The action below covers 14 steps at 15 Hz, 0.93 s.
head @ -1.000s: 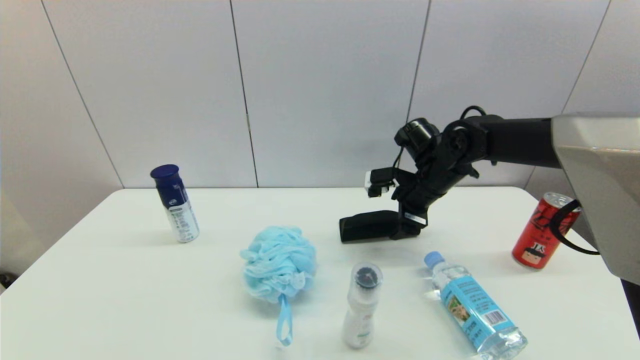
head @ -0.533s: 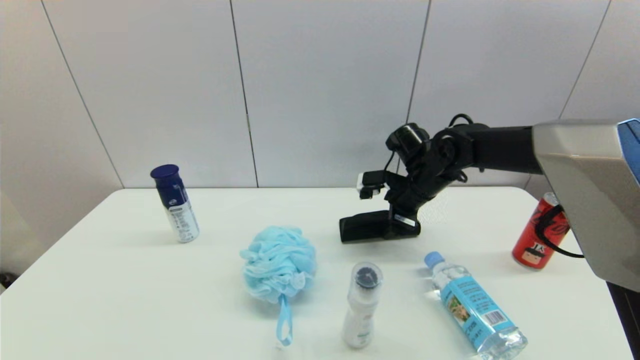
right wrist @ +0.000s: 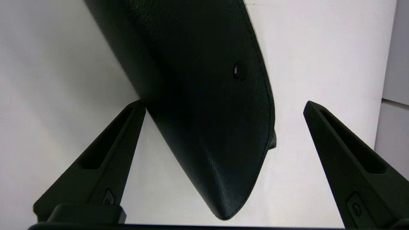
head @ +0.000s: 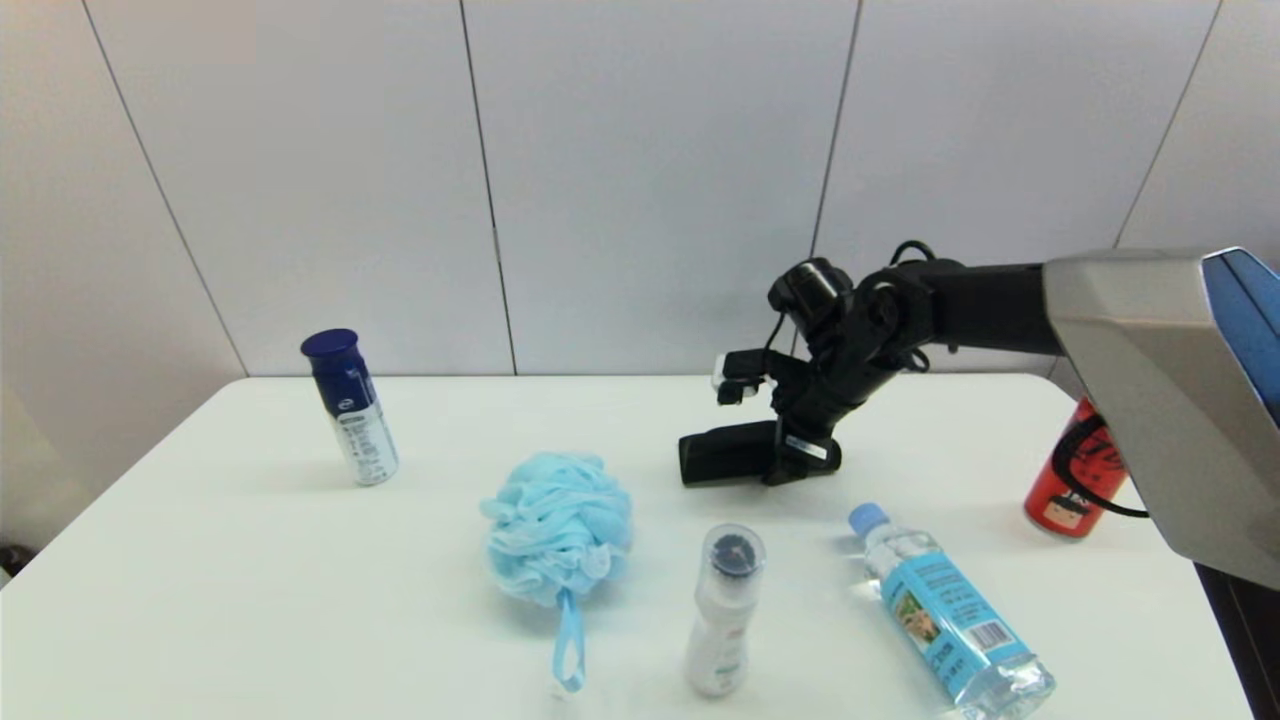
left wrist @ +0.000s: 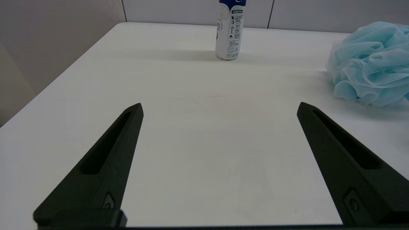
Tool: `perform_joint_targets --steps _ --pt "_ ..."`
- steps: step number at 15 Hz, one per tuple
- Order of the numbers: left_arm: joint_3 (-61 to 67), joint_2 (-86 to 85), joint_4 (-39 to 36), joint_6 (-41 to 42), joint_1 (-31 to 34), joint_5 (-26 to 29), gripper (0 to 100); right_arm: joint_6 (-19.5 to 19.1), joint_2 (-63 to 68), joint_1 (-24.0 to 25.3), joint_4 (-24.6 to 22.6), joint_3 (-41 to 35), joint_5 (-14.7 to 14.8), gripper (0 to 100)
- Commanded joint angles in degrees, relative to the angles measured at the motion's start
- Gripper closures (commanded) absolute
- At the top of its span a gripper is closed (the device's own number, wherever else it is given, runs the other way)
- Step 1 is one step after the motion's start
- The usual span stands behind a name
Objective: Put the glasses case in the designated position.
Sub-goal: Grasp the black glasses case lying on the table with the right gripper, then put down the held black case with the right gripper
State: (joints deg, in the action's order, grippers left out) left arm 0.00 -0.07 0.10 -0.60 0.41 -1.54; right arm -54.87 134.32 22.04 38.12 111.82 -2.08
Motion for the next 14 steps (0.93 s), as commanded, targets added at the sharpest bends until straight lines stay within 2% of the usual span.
perform_joint_targets --steps 1,2,14 --pt "0.0 0.1 0.0 0.0 0.0 0.0 0 0.0 0.4 0.0 0.2 0.1 0.0 0" --pt "0.0 0.1 0.0 0.0 0.0 0.0 0 0.1 0.4 0.0 0.2 0.1 0.1 100" --pt "0.0 0.1 0.0 0.0 0.0 0.0 0 0.5 -2.5 -0.8 0.5 0.0 0.0 100"
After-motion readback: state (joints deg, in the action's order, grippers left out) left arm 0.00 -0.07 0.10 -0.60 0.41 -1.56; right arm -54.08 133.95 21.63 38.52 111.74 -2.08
